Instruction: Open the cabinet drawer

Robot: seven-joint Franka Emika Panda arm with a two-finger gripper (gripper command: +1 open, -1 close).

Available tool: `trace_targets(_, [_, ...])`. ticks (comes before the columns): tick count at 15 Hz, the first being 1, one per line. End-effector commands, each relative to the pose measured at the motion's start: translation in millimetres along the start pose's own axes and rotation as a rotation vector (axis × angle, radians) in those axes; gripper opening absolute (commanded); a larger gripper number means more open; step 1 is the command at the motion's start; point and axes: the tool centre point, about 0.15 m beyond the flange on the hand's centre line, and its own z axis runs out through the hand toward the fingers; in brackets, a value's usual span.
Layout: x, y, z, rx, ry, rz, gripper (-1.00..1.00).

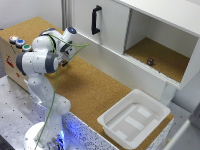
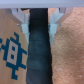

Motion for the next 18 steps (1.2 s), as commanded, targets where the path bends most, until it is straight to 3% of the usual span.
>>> trace_targets(1, [-2.9,76.0,1.0,0.107,-0.051,-0.017,-1.00])
trace_targets(8, [11.8,147.0,-24.6,0.093,-0.067,-0.009,-1.00])
trace_targets(17, [12.9,202.2,-54.4,0.029,-0.014,0.099,-1.00])
trace_targets(18, [11.4,205.0,-58.9,0.004,-0.012,0.113,1.00])
